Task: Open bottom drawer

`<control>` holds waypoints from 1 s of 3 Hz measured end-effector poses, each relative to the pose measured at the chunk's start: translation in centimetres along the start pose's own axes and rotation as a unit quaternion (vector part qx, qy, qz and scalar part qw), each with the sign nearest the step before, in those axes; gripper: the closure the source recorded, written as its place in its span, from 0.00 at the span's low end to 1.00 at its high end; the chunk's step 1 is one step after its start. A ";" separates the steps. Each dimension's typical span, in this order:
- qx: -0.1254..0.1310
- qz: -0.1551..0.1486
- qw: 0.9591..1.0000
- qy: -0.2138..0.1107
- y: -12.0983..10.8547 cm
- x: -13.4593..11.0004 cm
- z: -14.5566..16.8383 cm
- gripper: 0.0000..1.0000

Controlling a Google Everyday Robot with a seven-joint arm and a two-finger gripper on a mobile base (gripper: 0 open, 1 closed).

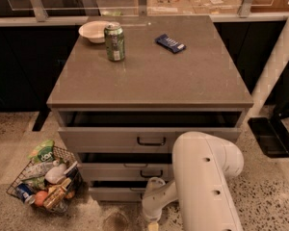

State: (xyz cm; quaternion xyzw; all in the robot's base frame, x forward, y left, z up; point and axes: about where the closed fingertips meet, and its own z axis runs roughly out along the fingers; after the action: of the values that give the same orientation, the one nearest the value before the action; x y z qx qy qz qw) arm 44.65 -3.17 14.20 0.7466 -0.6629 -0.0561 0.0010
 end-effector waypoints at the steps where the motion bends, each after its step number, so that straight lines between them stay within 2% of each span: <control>1: 0.000 0.000 1.000 0.000 0.0 0.0 0.0 0.00; 3: 0.000 0.000 1.000 0.000 0.0 0.0 0.0 0.00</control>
Offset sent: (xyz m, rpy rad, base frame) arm -0.0324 -0.0474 0.0395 0.4595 -0.0947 0.0630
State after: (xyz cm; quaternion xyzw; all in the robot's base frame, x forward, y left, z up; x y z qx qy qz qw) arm 44.65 -3.17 14.20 0.7466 -0.6629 -0.0562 0.0009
